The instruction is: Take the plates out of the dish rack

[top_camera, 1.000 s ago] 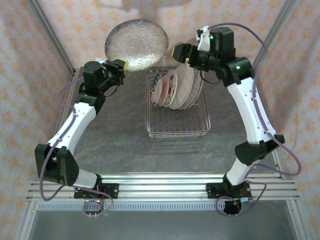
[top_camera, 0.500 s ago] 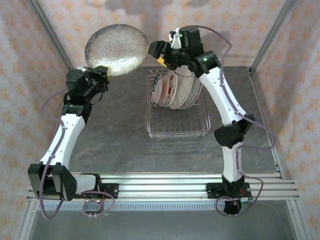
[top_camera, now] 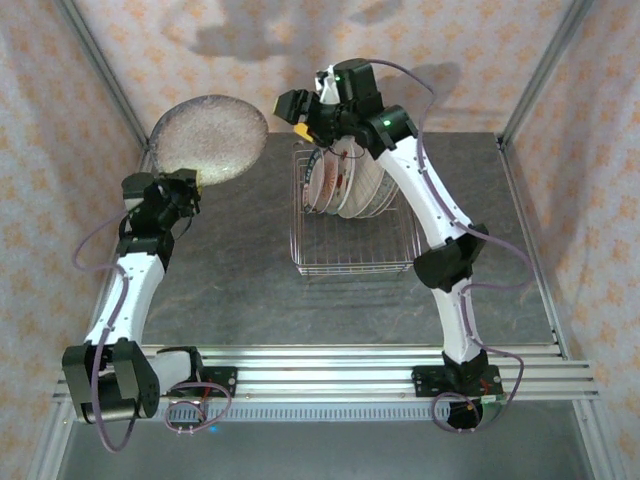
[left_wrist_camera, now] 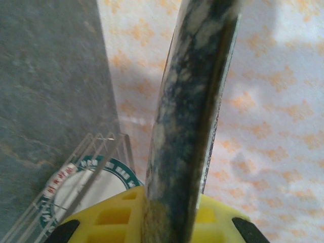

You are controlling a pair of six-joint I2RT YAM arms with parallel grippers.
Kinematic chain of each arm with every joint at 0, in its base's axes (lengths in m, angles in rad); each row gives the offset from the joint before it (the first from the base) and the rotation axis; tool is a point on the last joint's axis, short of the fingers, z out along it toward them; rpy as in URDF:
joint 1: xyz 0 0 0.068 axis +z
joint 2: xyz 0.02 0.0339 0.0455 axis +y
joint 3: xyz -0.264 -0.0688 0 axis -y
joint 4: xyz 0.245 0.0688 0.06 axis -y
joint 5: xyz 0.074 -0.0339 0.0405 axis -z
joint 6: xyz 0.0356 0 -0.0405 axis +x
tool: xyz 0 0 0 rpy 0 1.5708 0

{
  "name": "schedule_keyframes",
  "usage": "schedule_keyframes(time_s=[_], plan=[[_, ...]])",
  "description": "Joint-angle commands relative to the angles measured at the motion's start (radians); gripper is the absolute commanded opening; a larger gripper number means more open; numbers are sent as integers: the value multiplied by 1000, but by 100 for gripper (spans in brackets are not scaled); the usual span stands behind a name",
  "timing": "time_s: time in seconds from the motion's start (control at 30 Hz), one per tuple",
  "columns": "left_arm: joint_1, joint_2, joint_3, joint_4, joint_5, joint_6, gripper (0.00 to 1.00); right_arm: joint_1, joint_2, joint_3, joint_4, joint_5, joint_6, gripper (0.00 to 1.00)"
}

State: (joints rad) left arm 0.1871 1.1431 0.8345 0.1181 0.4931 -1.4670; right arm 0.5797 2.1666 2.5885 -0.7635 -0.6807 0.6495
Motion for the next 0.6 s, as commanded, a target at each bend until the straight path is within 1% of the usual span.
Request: schedule_keyframes(time_s=[0.0,0.17,0.23,0.3,0.4,0.57], plan=[[32,-59,-3,363,24,23,0,36,-35,8,-27,6,-52,76],[39,-17,-32,376,18,86,0,55,-92,-104,-22,-22,-106,75],[41,1,-46,414,13,109,0,65,-137,-178,-1,-12,-146,75],[41,21,-54,423,3,139,0,69,-210,-307,91,-3,-156,75],[45,50,-70,447,-6,179,0,70,-307,-503,254,22,-125,75],[60,133,-92,546,1,182,0,69,-366,-631,346,33,-108,74]])
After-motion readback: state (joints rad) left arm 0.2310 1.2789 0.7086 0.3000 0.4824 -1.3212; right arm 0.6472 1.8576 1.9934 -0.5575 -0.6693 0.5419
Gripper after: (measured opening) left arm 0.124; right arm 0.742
